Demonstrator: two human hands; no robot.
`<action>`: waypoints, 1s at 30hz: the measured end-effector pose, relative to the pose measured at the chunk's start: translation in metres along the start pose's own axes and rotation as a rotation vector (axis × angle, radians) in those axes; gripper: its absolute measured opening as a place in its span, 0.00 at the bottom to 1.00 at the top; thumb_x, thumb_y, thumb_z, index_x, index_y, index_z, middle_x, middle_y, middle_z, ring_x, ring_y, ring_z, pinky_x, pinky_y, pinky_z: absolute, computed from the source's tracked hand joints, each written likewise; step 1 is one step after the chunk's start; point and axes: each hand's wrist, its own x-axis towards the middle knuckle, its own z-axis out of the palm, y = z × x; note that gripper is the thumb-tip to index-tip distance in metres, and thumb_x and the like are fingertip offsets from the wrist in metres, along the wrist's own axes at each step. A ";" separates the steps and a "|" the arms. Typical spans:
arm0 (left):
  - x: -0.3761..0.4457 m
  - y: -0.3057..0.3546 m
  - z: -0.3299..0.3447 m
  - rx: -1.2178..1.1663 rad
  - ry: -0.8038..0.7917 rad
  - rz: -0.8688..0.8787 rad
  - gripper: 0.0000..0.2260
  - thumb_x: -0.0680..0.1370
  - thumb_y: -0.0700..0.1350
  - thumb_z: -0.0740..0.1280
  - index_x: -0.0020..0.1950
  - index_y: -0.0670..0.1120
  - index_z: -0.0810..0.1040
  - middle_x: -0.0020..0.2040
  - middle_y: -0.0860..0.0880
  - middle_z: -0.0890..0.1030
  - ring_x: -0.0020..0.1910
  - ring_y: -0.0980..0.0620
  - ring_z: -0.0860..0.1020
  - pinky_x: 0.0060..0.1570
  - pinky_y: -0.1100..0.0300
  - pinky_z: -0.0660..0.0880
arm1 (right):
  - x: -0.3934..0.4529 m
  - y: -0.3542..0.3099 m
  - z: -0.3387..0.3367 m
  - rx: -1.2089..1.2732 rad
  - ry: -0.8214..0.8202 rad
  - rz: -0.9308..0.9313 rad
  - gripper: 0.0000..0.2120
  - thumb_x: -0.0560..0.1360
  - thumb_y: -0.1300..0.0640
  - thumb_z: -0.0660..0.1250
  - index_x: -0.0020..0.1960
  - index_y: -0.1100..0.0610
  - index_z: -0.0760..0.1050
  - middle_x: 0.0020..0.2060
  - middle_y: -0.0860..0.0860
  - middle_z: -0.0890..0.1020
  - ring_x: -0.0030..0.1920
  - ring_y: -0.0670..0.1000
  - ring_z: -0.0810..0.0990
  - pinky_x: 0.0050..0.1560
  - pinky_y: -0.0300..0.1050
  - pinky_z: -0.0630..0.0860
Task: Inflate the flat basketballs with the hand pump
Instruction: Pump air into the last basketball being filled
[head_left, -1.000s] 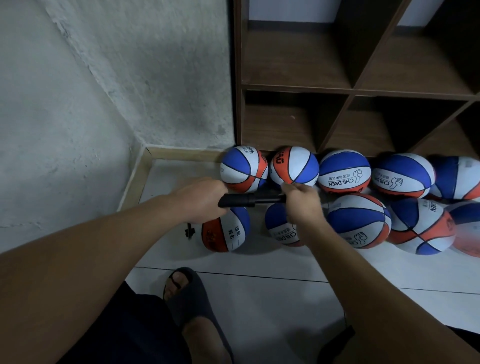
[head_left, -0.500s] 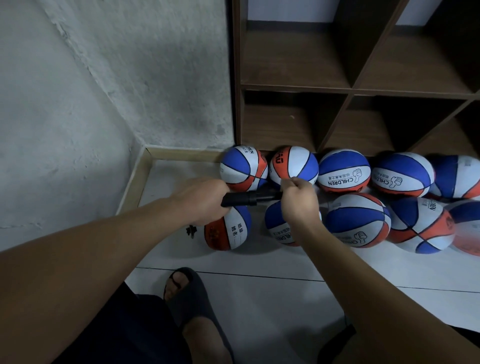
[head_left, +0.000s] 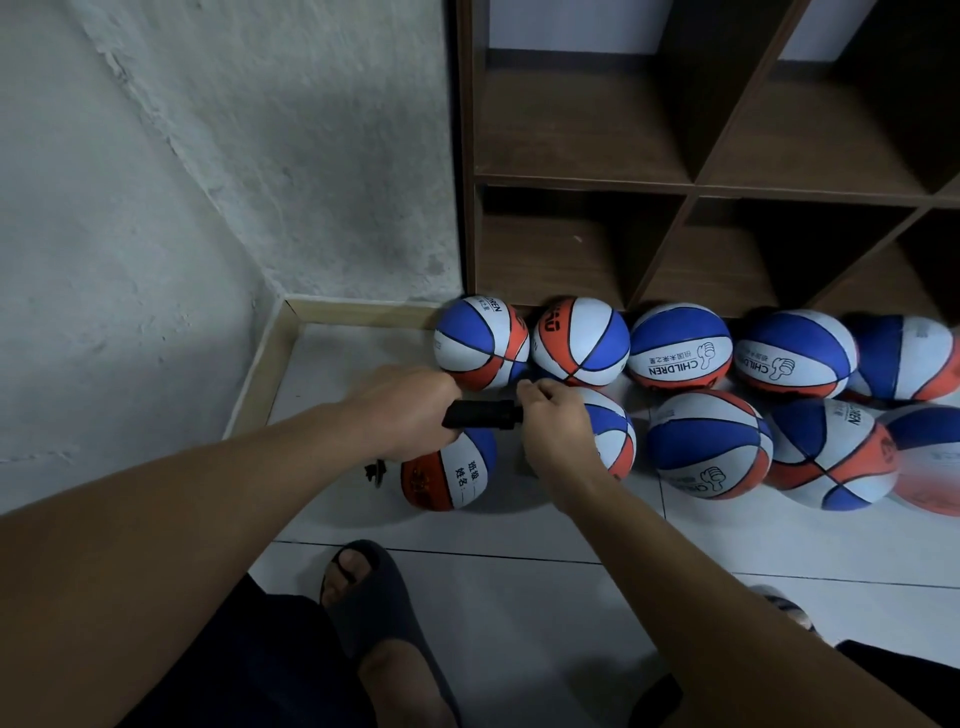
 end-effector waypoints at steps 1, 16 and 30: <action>0.000 -0.001 0.000 -0.006 -0.007 -0.003 0.13 0.80 0.50 0.68 0.36 0.49 0.76 0.33 0.50 0.78 0.30 0.49 0.76 0.31 0.57 0.70 | 0.004 0.002 -0.003 0.006 -0.013 0.018 0.14 0.87 0.49 0.61 0.52 0.58 0.78 0.32 0.50 0.73 0.32 0.50 0.71 0.36 0.47 0.70; -0.001 -0.022 0.000 -0.061 -0.055 -0.088 0.11 0.79 0.52 0.70 0.39 0.50 0.77 0.33 0.50 0.80 0.31 0.49 0.78 0.34 0.55 0.73 | 0.033 0.002 -0.062 -0.029 0.138 0.044 0.11 0.80 0.58 0.62 0.41 0.57 0.66 0.29 0.51 0.64 0.31 0.52 0.61 0.31 0.46 0.60; -0.005 0.005 0.005 0.028 0.022 0.002 0.15 0.81 0.50 0.69 0.35 0.51 0.72 0.32 0.51 0.76 0.28 0.51 0.74 0.30 0.58 0.66 | 0.000 0.013 0.008 -0.027 0.033 -0.016 0.15 0.84 0.49 0.60 0.48 0.61 0.74 0.32 0.50 0.72 0.36 0.53 0.71 0.39 0.54 0.70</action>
